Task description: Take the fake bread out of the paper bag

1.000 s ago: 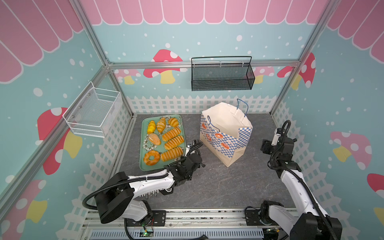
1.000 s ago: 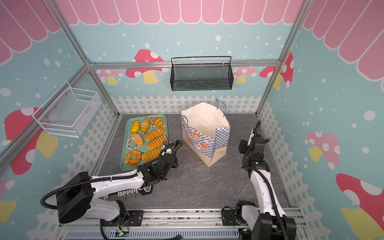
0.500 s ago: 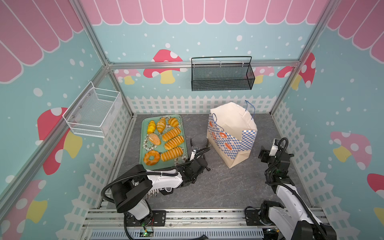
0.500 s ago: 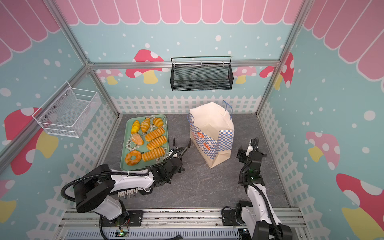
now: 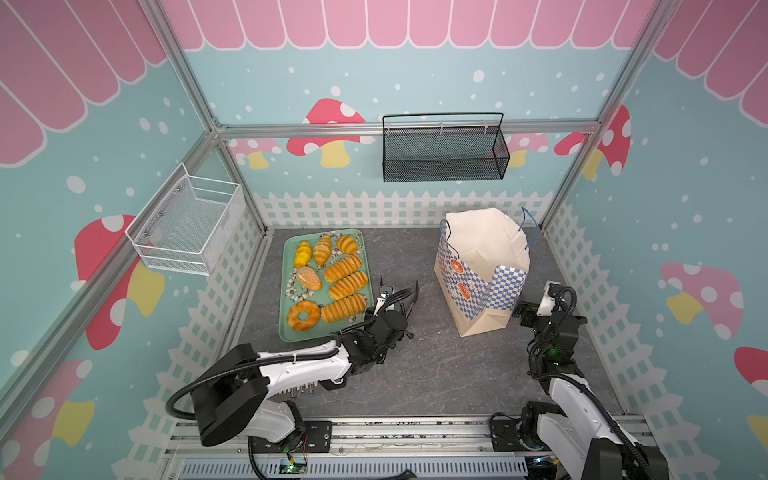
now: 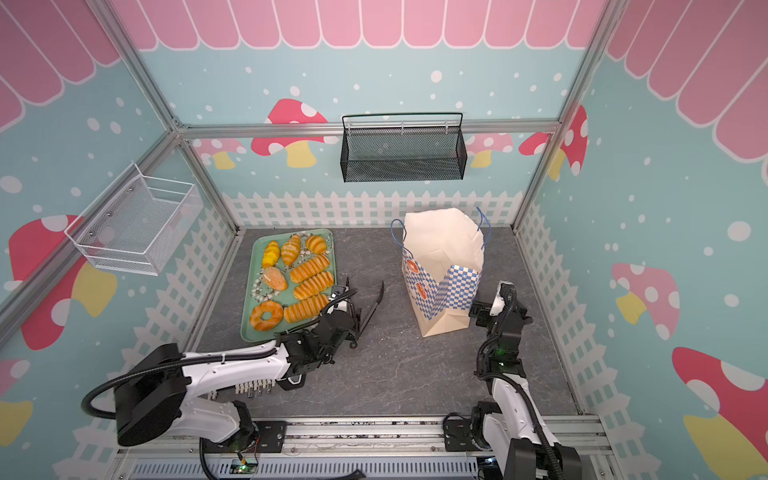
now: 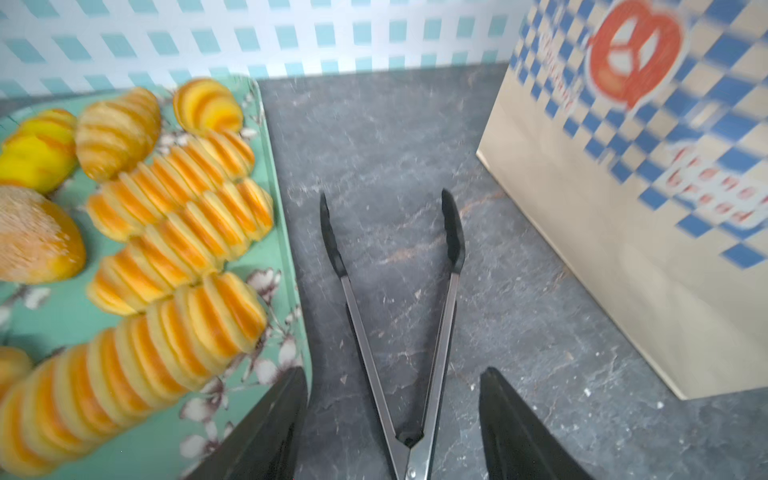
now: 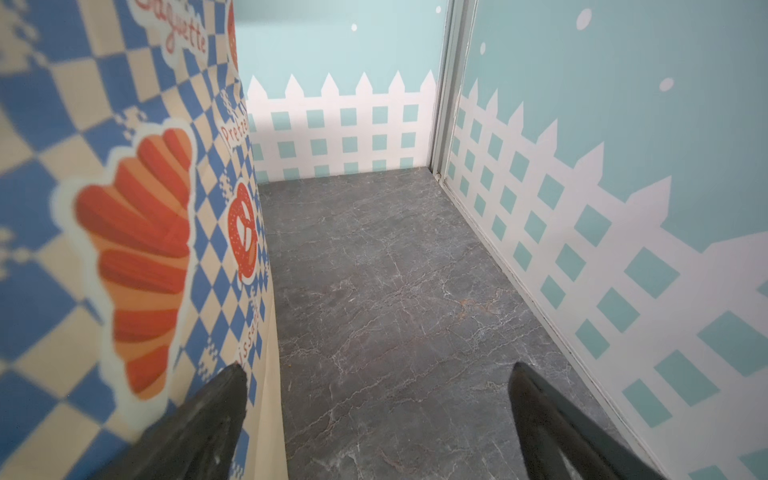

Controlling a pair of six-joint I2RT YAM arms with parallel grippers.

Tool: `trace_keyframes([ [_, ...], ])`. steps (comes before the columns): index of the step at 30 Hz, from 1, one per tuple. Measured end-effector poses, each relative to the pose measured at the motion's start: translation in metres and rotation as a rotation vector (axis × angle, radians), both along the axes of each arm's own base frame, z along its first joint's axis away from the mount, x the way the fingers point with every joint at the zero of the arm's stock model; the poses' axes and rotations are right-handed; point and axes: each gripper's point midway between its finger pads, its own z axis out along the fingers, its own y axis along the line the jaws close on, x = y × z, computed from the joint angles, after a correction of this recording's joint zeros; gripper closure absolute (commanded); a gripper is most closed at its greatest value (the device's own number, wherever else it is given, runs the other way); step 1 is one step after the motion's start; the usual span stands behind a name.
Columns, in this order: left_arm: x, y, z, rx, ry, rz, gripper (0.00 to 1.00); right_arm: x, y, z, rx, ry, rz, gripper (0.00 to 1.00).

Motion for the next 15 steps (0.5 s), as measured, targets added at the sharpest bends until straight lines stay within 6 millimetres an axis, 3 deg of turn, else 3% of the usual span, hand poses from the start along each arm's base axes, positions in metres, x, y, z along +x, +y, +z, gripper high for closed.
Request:
trace_keyframes([
  [3, 0.009, 0.026, 0.036, 0.000, -0.065, 0.032, 0.30, -0.002, 0.001, -0.001, -0.005, -0.022, 0.002, 0.02],
  [7, 0.034, 0.098, 0.072, -0.006, -0.133, 0.178, 0.23, -0.004, 0.003, -0.003, -0.021, -0.053, 0.017, 0.02],
  [9, 0.042, 0.145, 0.086, -0.025, -0.171, 0.283, 0.01, -0.004, 0.004, -0.003, -0.032, -0.061, 0.025, 0.02],
  [12, 0.040, 0.211, 0.092, -0.038, -0.215, 0.439, 0.01, -0.001, 0.006, 0.000, -0.050, -0.081, 0.039, 0.02],
  [15, 0.035, 0.260, 0.080, -0.038, -0.208, 0.569, 0.01, 0.002, 0.007, 0.002, -0.065, -0.099, 0.050, 0.02],
])
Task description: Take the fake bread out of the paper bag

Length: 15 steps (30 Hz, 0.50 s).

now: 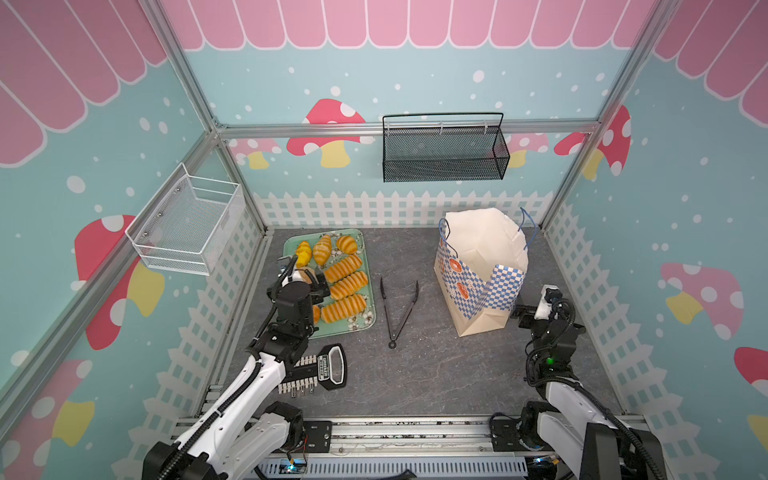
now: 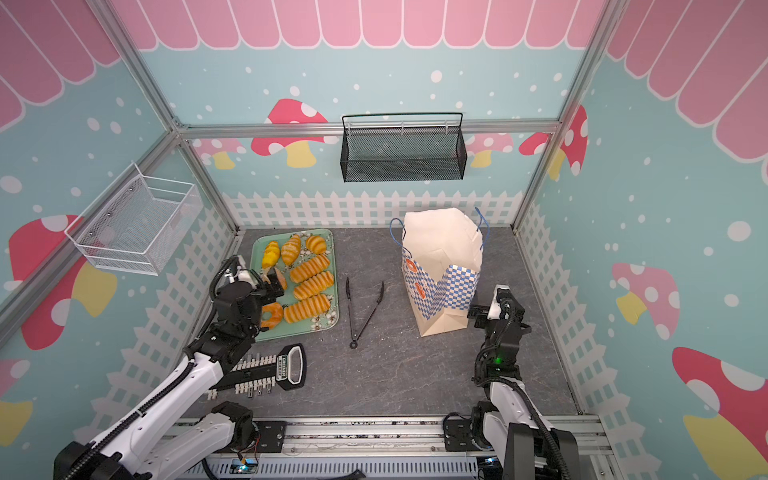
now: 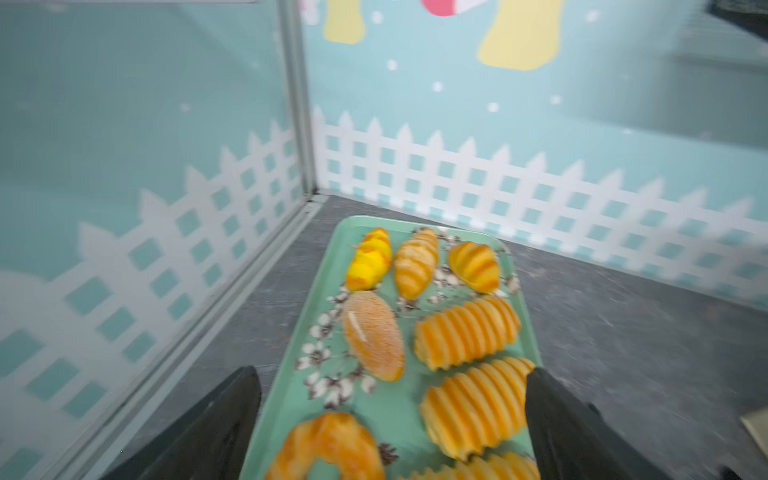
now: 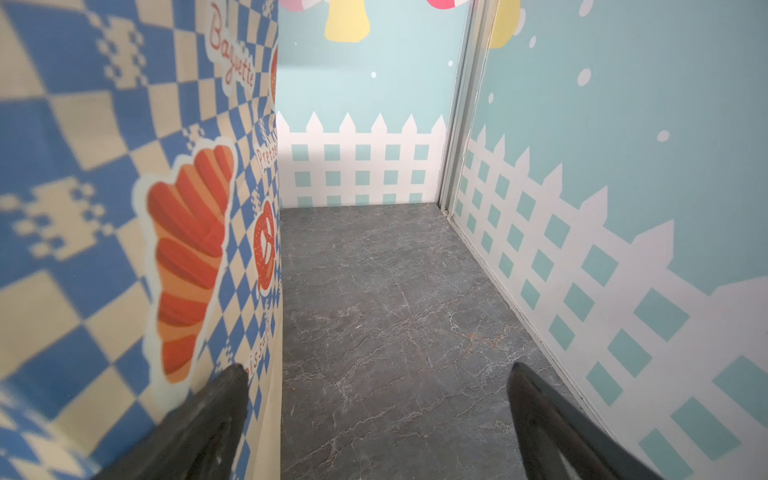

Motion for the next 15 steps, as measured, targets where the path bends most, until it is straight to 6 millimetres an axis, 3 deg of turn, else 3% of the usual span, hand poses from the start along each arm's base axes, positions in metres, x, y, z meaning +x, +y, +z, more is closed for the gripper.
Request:
trace_keyframes([
  [3, 0.000, 0.029, -0.021, -0.001, 0.032, 0.074, 0.01, 0.005, 0.004, -0.006, -0.006, 0.010, 0.028, 0.02],
  [6, 0.004, 0.045, -0.050, 0.002, 0.097, 0.099, 0.01, 0.010, 0.013, -0.011, -0.001, 0.012, 0.082, 0.01],
  [9, 0.006, 0.057, -0.075, -0.004, 0.162, 0.115, 0.01, 0.015, 0.021, -0.017, 0.009, 0.016, 0.132, 0.00],
  [15, 0.010, 0.064, -0.105, -0.005, 0.143, 0.124, 0.01, 0.022, 0.031, -0.033, 0.010, 0.041, 0.196, 0.00],
])
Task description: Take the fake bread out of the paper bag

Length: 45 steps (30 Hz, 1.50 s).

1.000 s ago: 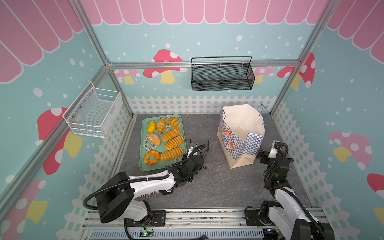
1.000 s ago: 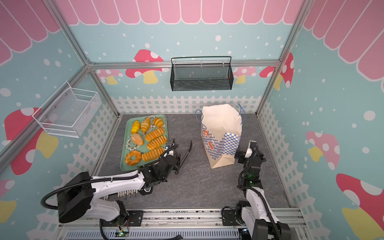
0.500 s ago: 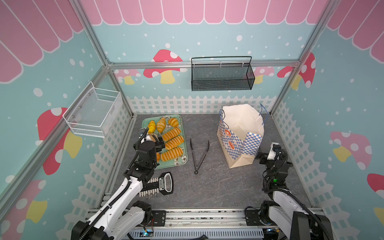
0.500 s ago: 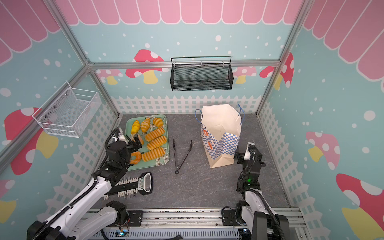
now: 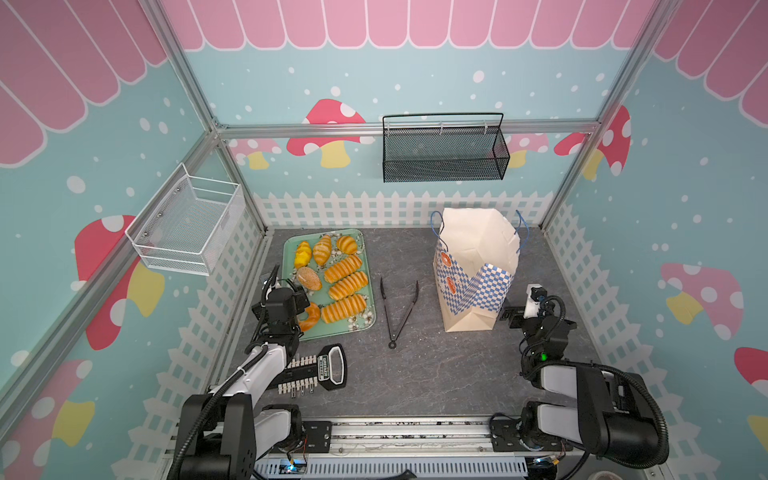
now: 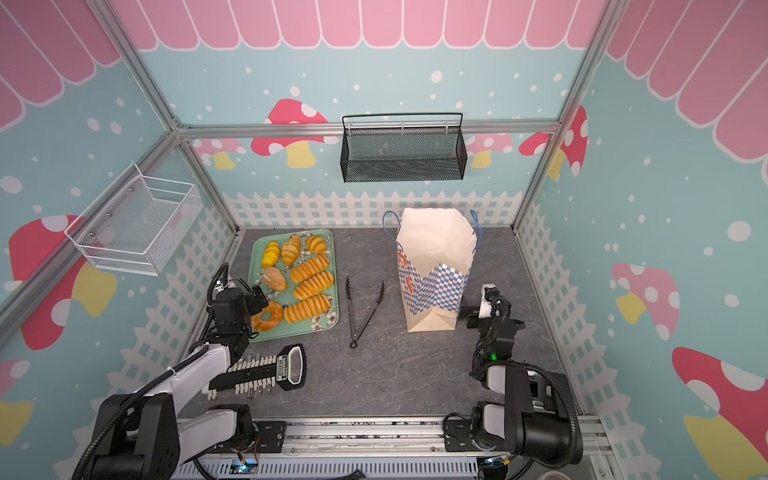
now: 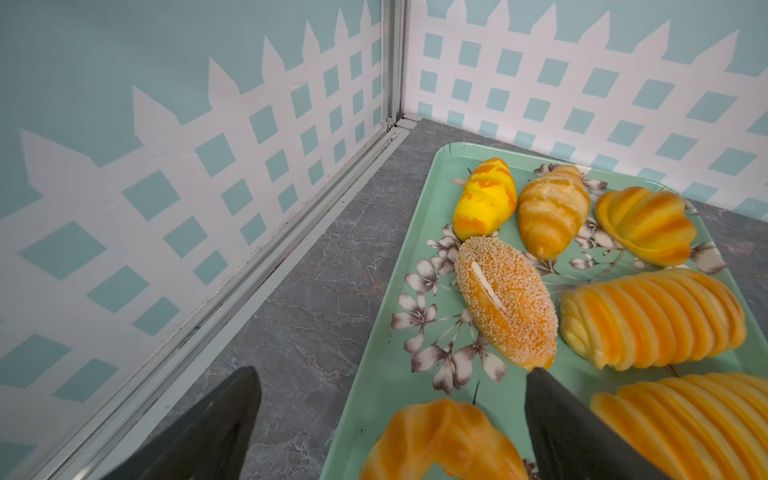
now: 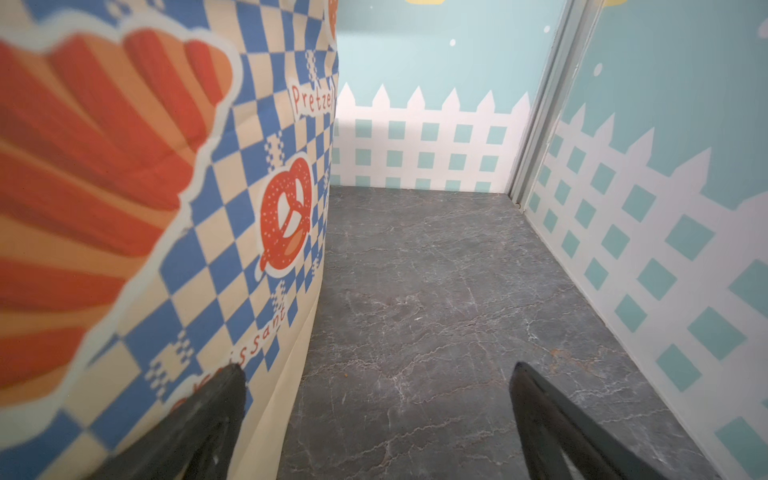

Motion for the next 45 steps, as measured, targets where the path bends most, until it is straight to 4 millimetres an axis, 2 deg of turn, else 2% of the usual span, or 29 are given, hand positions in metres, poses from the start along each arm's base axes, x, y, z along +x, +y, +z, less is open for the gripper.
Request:
trace_keyframes([
  [3, -0.002, -0.004, -0.020, -0.003, -0.012, -0.025, 0.01, 0.000, 0.002, 0.007, -0.018, -0.044, 0.007, 0.00],
  [5, -0.002, -0.007, -0.026, -0.004, -0.017, -0.045, 0.01, -0.004, 0.002, 0.006, -0.026, -0.064, 0.006, 0.00],
  [9, 0.007, -0.012, -0.012, -0.006, -0.090, -0.083, 0.01, -0.014, 0.002, -0.017, -0.023, -0.029, -0.001, 0.00],
  [12, 0.015, -0.020, -0.002, -0.017, -0.146, -0.132, 0.01, -0.012, 0.001, -0.025, -0.021, -0.014, -0.006, 0.02],
  [14, 0.021, -0.026, -0.001, -0.017, -0.183, -0.166, 0.01, -0.010, 0.000, -0.020, -0.023, -0.029, -0.012, 0.02],
  [21, 0.022, -0.045, -0.033, -0.001, -0.165, -0.249, 0.01, 0.023, 0.005, 0.002, -0.049, -0.064, -0.030, 0.02],
  [25, 0.028, -0.046, -0.025, 0.005, -0.183, -0.252, 0.01, 0.026, 0.006, 0.000, -0.061, -0.045, -0.039, 0.02],
  [31, 0.052, -0.052, -0.005, 0.028, -0.192, -0.246, 0.01, 0.026, 0.004, -0.007, -0.072, -0.017, -0.054, 0.02],
  [39, 0.049, -0.052, -0.017, 0.041, -0.135, -0.242, 0.01, 0.026, 0.003, -0.009, -0.080, -0.009, -0.054, 0.02],
  [45, 0.049, -0.052, -0.018, 0.043, -0.131, -0.242, 0.01, 0.025, 0.004, -0.010, -0.081, -0.002, -0.053, 0.02],
])
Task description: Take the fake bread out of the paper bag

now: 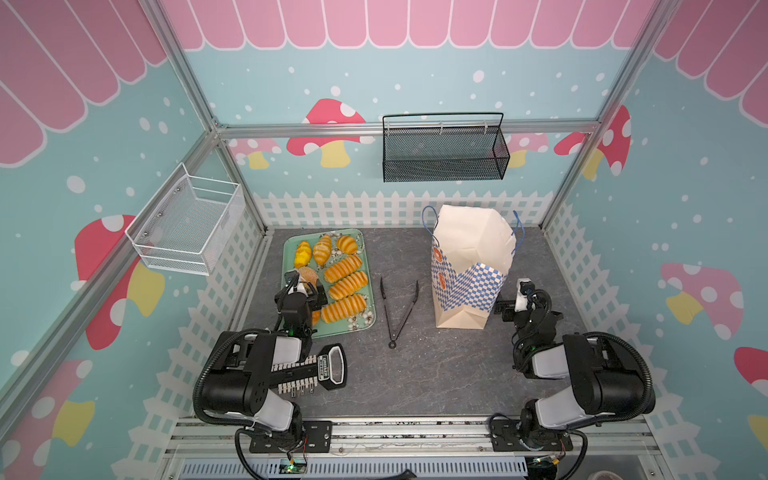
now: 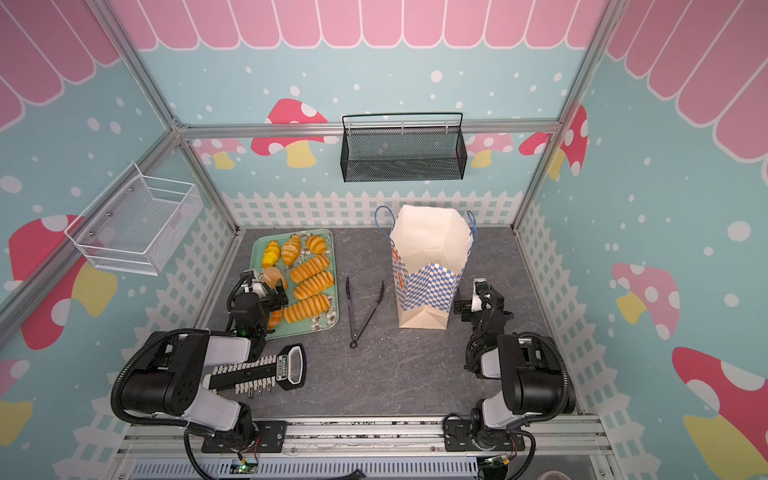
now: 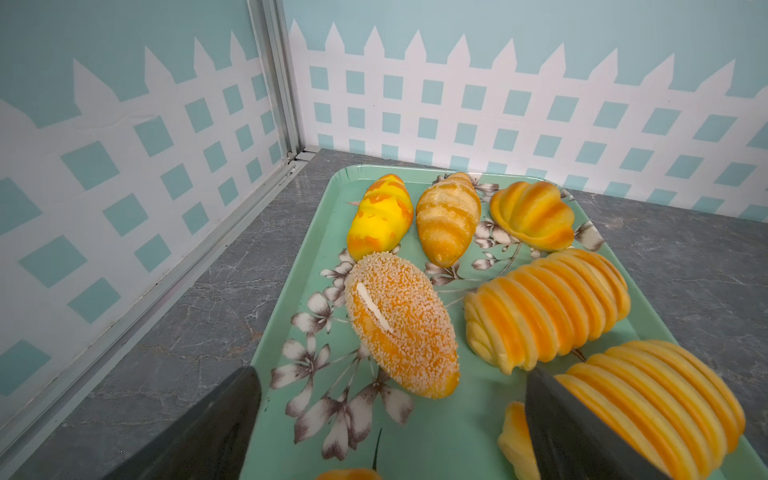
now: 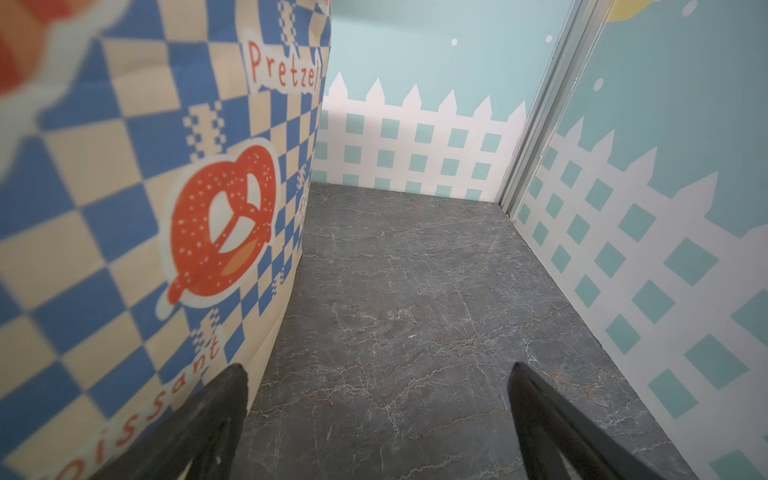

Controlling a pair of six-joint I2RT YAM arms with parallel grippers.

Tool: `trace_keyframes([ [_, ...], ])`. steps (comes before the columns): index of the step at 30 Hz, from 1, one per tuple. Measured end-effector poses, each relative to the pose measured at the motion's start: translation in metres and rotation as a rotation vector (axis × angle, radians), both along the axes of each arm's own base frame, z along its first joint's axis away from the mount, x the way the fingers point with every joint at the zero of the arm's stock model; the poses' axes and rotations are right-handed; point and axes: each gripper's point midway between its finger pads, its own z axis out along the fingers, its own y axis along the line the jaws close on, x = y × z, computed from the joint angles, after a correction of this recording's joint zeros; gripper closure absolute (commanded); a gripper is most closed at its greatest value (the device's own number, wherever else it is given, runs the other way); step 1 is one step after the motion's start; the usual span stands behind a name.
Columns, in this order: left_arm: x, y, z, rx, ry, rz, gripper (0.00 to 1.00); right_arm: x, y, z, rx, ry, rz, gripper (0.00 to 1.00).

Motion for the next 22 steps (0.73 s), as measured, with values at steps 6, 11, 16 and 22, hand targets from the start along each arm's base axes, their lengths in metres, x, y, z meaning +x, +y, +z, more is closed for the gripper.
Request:
trace_keyframes([
  [6, -0.0001, 0.0004, 0.0000, 0.002, 0.000, 0.002, 0.01, 0.0001, 0.0015, 0.0000, -0.002, 0.000, 0.004, 0.02],
  [11, -0.0001, 0.0004, 0.0000, 0.002, 0.000, 0.002, 0.01, 0.0001, 0.0016, 0.0000, -0.002, 0.000, 0.004, 0.02],
  [16, -0.0001, 0.0005, 0.0000, 0.002, 0.000, 0.003, 0.01, 0.0001, 0.0016, -0.0001, -0.003, 0.000, 0.004, 0.02],
  [22, -0.0001, 0.0005, 0.0000, 0.002, 0.000, 0.003, 0.01, 0.0024, 0.0049, -0.0021, -0.013, 0.011, 0.017, 0.02],
])
